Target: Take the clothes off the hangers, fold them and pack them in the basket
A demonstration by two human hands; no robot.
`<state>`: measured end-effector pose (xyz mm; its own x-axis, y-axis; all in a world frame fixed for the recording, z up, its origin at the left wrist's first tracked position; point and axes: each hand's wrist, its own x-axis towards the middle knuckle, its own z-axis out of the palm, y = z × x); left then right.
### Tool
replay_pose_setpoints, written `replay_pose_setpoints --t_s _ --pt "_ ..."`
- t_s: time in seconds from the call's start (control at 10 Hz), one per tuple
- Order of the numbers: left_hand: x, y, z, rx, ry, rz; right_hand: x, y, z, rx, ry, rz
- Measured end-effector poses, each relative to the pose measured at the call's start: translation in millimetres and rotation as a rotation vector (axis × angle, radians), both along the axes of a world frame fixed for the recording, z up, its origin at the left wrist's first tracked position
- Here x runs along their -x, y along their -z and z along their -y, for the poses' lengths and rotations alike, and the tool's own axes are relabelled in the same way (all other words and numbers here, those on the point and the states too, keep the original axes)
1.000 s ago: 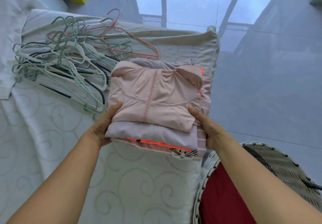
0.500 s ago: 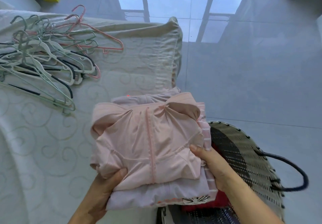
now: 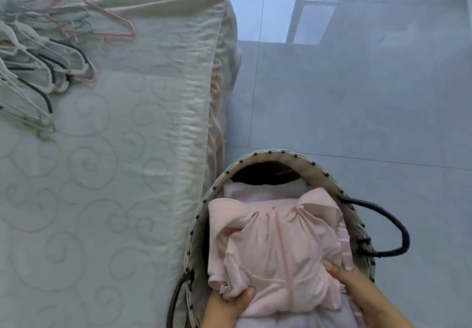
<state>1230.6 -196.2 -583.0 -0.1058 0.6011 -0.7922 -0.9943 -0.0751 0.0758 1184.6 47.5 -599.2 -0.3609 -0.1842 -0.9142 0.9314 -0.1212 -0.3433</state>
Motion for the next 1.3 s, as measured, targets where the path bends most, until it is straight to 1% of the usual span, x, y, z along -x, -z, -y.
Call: replay_pose_setpoints --t_s 0.1,0.2,0.3,0.4,0.5,0.6,0.7,0.8,0.9,1.0,1.1,1.2,1.3 --pt "-30 41 3 0.788 0.003 -0.248 4 37 2 -0.042 -0.071 -0.026" --pt "-35 86 3 0.948 -0.112 -0.192 12 72 6 -0.038 -0.091 -0.078" --pt "-46 129 4 0.92 -0.19 -0.129 11 115 9 -0.111 -0.101 -0.117" --pt "-42 170 4 0.987 -0.303 -0.057 -2 169 14 -0.212 -0.065 -0.061" --pt "-47 220 9 1.014 -0.301 0.035 -18 207 21 -0.341 -0.152 -0.039" --pt "-51 228 10 1.057 -0.287 -0.034 -21 205 31 -0.484 -0.22 -0.102" --pt "-51 219 3 1.213 -0.391 -0.173 -24 172 52 -0.807 -0.316 -0.492" --pt "-50 222 -3 1.224 -0.427 -0.26 -23 169 65 -1.05 -0.713 -0.979" --pt "-48 228 -12 1.225 -0.373 -0.366 -5 207 67 -0.937 -0.832 -0.777" --pt "-48 238 -20 1.222 -0.256 -0.355 -2 248 60 -0.936 -0.876 -0.652" --pt "-40 239 -19 1.201 -0.147 -0.345 3 247 63 -0.96 -0.97 -0.561" --pt "-30 214 -14 1.186 -0.157 -0.331 8 226 58 -0.892 -1.066 -0.408" --pt "-27 179 -11 1.177 -0.22 -0.408 10 188 47 -0.79 -0.982 -0.399"
